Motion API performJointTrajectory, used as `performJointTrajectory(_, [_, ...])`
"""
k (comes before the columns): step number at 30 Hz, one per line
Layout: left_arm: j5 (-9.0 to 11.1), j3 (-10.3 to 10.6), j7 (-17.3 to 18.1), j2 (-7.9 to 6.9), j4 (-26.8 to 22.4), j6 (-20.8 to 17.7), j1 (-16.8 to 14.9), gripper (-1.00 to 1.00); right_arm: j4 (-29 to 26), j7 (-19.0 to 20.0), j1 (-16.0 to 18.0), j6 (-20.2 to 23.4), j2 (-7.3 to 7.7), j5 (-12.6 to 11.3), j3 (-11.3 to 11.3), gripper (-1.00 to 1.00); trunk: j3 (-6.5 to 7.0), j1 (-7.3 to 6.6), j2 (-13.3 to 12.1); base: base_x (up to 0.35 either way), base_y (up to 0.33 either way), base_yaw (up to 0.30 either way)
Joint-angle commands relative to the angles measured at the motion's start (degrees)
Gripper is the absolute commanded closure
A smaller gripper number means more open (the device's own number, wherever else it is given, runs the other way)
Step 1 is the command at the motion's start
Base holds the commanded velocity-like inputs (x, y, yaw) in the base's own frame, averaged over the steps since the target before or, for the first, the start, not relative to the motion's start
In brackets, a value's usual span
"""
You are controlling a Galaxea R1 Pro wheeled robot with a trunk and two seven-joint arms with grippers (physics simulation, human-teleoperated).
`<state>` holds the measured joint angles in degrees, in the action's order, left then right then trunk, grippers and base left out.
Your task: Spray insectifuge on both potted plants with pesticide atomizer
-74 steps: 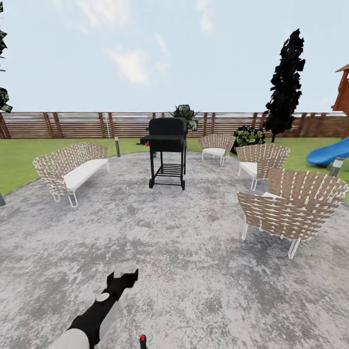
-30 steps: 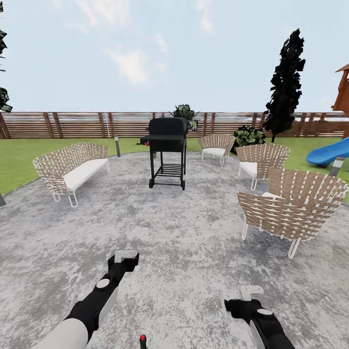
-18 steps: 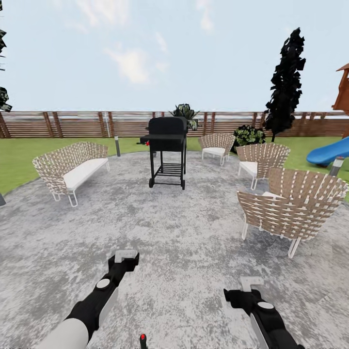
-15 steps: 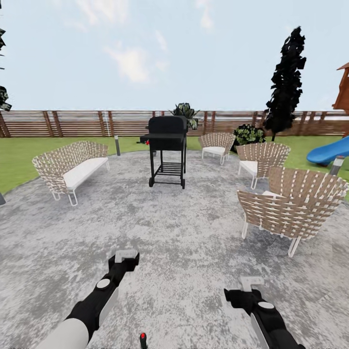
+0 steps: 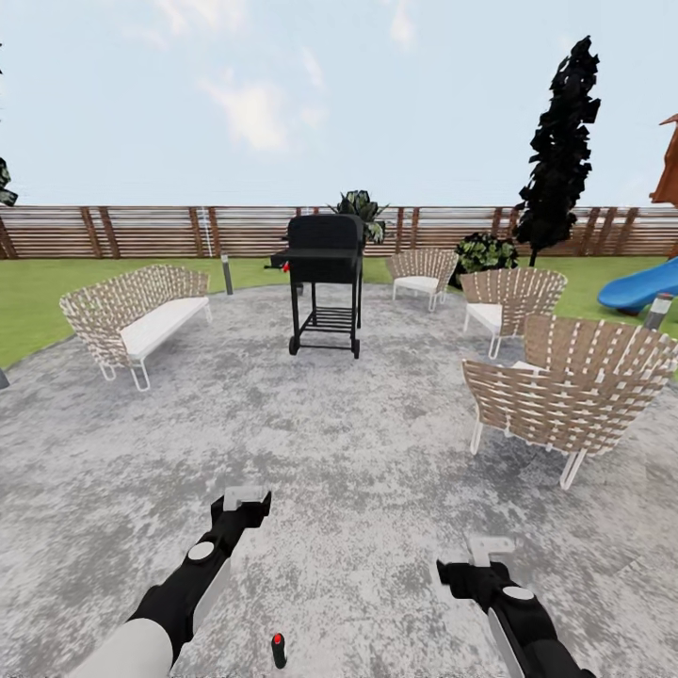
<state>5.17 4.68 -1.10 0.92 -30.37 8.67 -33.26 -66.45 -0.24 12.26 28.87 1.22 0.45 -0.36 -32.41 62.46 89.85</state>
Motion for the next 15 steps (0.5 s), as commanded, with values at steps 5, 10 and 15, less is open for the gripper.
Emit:
performJointTrajectory(5, [0.54,0.32,-0.08,-0.04,0.05,0.21,-0.05,-1.00,-0.08,-0.02,0.01,0.31,0.01,0.14,0.01,-1.00,-1.39,1.10,2.05,0.000,0.000,0.000])
performJointTrajectory(10, [0.54,0.33,-0.09,0.04,0.05,0.21,-0.05,-1.00,-0.08,-0.02,0.00,0.31,-0.05,0.16,0.13,-1.00,-2.52,2.20,4.06,0.000,0.000,0.000])
performJointTrajectory(15, [0.54,0.31,-0.10,0.05,0.05,0.21,-0.05,-1.00,-0.08,-0.02,-0.01,0.31,-0.08,0.21,0.17,-1.00,-3.45,3.30,6.06,0.000,0.000,0.000])
